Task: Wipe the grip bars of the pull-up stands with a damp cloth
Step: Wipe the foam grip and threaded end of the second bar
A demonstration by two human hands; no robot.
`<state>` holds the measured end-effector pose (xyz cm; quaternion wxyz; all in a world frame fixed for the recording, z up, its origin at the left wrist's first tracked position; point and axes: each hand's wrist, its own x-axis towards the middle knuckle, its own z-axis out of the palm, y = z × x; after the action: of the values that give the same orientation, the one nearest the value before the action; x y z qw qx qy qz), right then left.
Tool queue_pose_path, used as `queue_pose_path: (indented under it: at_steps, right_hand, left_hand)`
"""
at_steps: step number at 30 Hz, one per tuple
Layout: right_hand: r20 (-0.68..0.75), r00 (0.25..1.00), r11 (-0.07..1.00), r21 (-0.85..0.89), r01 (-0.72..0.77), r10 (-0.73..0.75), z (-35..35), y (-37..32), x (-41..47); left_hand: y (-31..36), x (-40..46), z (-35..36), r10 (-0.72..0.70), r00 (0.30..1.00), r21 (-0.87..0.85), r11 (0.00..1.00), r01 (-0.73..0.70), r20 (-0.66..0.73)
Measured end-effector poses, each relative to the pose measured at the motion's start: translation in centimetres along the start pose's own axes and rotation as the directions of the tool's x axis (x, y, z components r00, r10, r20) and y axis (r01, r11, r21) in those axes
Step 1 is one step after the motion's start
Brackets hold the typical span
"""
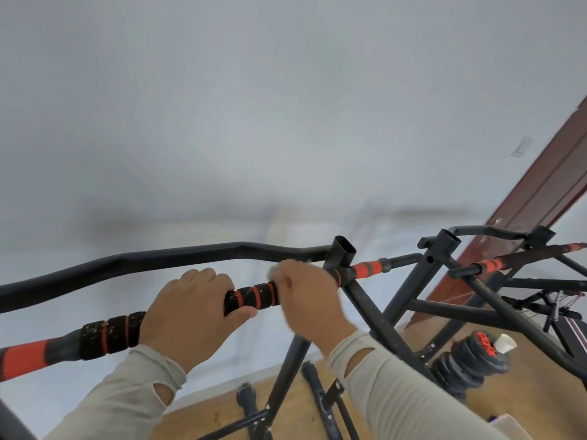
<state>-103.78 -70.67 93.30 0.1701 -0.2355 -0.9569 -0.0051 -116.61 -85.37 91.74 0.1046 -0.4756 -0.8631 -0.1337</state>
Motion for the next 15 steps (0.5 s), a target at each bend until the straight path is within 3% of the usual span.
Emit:
queue_pose_path:
  at_steps: [5, 8, 12, 15]
  right_hand:
    - [-0.074, 0.979, 0.971, 0.129, 0.200, -0.191, 0.4, -1.8, -0.6]
    - [0.063, 0.959, 0.954, -0.099, 0.282, -0.276, -1.4, 1.9, -0.2]
    - [0.204, 0.974, 0.935, -0.318, 0.156, -0.093, -4.3, 8.0, 0.4]
    - [0.192, 0.981, 0.948, -0.318, 0.029, 0.034, -5.1, 9.6, -0.3]
  left_hand:
    - [0.1, -0.1, -0.1, 0.007, 1.000, 0.010, 1.000, -0.007, -0.010]
    - [0.2, -0.3, -0.5, -0.008, 1.000, 0.011, 1.000, 0.008, 0.016]
    - [0.2, -0.3, -0.6, -0.016, 0.999, -0.014, 1.000, 0.016, 0.028]
    - [0.1, -0.2, -0.3, -0.012, 1.000, -0.027, 1.000, 0.012, 0.014]
